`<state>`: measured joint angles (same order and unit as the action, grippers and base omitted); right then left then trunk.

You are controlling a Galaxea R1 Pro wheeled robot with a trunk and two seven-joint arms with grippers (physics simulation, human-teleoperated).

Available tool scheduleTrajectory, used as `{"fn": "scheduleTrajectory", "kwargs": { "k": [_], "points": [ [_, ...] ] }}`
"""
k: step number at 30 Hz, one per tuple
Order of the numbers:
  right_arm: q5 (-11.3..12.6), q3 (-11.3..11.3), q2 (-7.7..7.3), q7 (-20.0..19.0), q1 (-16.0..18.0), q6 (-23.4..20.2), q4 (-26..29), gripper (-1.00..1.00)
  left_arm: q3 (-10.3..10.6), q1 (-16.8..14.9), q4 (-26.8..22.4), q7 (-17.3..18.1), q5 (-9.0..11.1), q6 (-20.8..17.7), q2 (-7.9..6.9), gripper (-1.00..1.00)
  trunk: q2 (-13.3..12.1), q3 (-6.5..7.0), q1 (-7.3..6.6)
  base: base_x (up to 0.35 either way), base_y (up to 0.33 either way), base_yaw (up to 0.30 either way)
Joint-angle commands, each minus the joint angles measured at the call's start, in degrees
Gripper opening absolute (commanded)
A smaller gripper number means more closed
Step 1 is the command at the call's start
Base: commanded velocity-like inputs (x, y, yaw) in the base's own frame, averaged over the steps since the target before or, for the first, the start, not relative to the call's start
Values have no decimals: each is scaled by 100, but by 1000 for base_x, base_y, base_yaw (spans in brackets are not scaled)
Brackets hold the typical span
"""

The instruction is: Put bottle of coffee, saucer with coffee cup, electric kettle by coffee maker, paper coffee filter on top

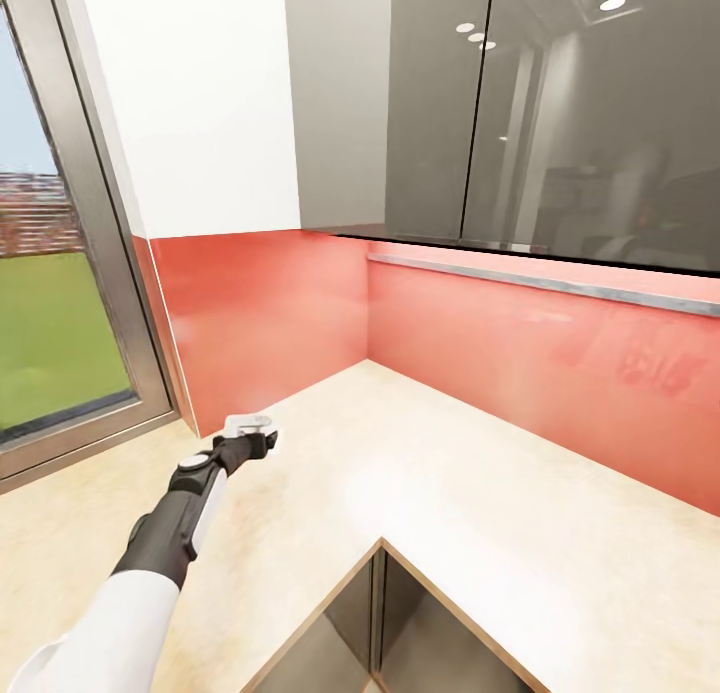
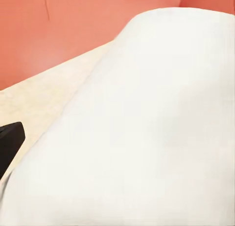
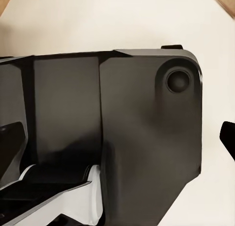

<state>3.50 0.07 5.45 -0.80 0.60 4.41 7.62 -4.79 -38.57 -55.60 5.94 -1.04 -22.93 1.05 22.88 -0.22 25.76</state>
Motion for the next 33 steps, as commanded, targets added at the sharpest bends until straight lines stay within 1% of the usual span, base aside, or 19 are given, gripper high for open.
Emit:
{"fn": "scheduleTrajectory", "kwargs": {
  "k": [1,6,16,25,28,33],
  "points": [
    [21,19,-8,-8,2,28,-6,100,17,16,-98,47,-10,-36,17,-100,4,-2,2,-323,0,0],
    [21,26,-10,-8,2,33,-6,100,22,16,-107,47,-10,-36,17,-100,4,-2,2,-326,-43,0],
    [19,28,-53,-8,2,34,-9,100,22,16,-135,45,-10,-30,40,-100,4,-1,2,-288,-157,4],
    [19,28,-61,-3,2,36,-15,100,10,8,-191,47,-10,-28,44,-100,4,42,2,-302,-112,142],
    [19,28,-61,0,2,35,-15,100,20,14,-288,47,-10,-34,44,-100,4,46,2,-333,-12,39],
    [19,26,-63,9,2,34,-15,100,37,16,-311,47,-10,-36,69,-100,4,47,2,-320,-59,3]
  ]
}}
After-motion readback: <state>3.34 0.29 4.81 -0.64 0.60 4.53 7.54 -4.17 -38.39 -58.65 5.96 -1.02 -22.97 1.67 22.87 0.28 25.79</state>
